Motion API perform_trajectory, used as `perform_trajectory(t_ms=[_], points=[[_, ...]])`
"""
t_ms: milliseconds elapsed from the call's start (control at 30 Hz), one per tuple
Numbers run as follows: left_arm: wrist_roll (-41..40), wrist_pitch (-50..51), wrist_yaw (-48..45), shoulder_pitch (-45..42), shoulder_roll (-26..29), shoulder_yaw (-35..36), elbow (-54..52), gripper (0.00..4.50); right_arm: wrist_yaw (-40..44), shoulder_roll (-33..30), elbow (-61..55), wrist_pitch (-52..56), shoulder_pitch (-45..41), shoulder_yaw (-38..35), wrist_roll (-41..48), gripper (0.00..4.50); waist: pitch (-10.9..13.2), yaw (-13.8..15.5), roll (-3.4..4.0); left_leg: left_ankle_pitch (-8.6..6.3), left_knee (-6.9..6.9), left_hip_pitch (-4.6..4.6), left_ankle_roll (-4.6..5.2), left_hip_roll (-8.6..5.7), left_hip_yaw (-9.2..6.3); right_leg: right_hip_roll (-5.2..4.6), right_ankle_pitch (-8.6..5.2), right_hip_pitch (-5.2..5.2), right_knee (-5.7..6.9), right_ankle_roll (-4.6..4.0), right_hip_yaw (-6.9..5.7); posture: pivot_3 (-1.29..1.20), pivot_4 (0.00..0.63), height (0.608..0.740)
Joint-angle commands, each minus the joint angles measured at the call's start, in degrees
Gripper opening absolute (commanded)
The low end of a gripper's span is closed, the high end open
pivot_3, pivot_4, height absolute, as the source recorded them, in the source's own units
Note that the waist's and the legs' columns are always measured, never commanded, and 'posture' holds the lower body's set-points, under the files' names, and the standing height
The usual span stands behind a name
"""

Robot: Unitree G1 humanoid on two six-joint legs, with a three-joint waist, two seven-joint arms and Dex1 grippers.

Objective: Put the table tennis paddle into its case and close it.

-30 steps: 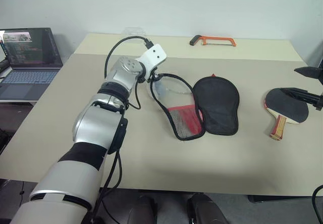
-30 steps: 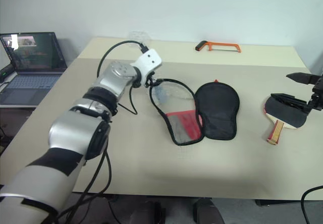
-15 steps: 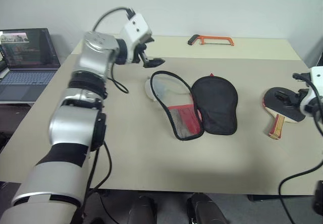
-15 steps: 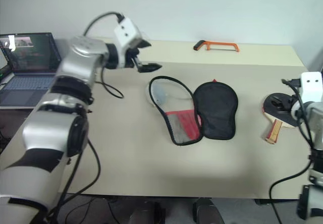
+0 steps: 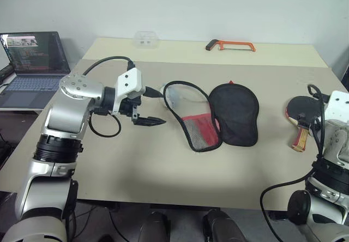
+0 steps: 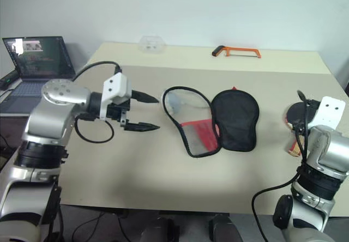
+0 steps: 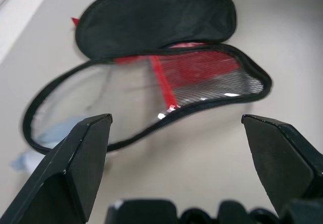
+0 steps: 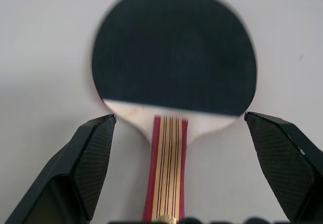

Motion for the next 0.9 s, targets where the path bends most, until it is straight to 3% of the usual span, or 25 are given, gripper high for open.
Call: perform_trajectory(t_ms=[33, 433, 533, 833, 900], points=[[-1.77, 1.67, 1.66, -0.67, 1.26, 1.63, -3.51, 4.48, -0.06, 0.03, 2.5, -2.97, -1.35, -2.15, 0.18, 4.5, 0.0, -0.02, 0.0, 0.0, -0.02, 0.0, 0.0, 0.0, 0.0, 0.01, 0.0, 0.0, -0.01, 0.0, 0.0, 0.0, 0.15, 0.74], [-4.47, 4.06, 4.78, 1.08, 2.81, 2.46, -6.93, 4.48, 1.72, -0.43, 16.84, -14.58, -0.67, 0.21, 1.69, 4.5, -0.03, -1.22, -0.1, -0.01, -0.07, 0.0, 0.01, 0.01, 0.01, 0.02, 0.0, 0.0, -0.09, 0.0, 0.05, 0.0, 0.15, 0.74], [-4.84, 4.26, 5.35, 1.44, 3.12, 2.28, -7.44, 4.5, 1.62, -1.98, 21.5, -18.21, -1.75, 0.86, 1.91, 3.86, -0.1, -1.38, -0.21, -0.01, -0.06, 0.04, 0.01, 0.01, 0.03, 0.02, 0.01, 0.02, -0.09, 0.03, 0.08, 0.0, 0.15, 0.74], [-5.07, 4.02, 6.5, 1.35, 3.14, 1.79, -7.44, 4.5, 2.32, -3.7, 27.17, -23.86, 0.15, 4.44, 2.55, 1.19, -0.37, -1.31, -0.66, -0.01, -0.04, 0.05, 0.02, 0.0, 0.01, 0.01, 0.05, 0.06, -0.14, 0.08, 0.08, 0.0, 0.15, 0.74], [-5.1, 3.89, 6.55, 1.49, 3.29, 1.79, -7.39, 4.5, 1.7, -3.18, 25.87, -23.2, 0.71, 3.96, 2.76, 1.08, -0.38, -1.25, -0.67, -0.01, -0.05, 0.04, 0.02, 0.01, 0.0, 0.01, 0.05, 0.06, -0.14, 0.08, 0.07, 0.0, 0.15, 0.74]])
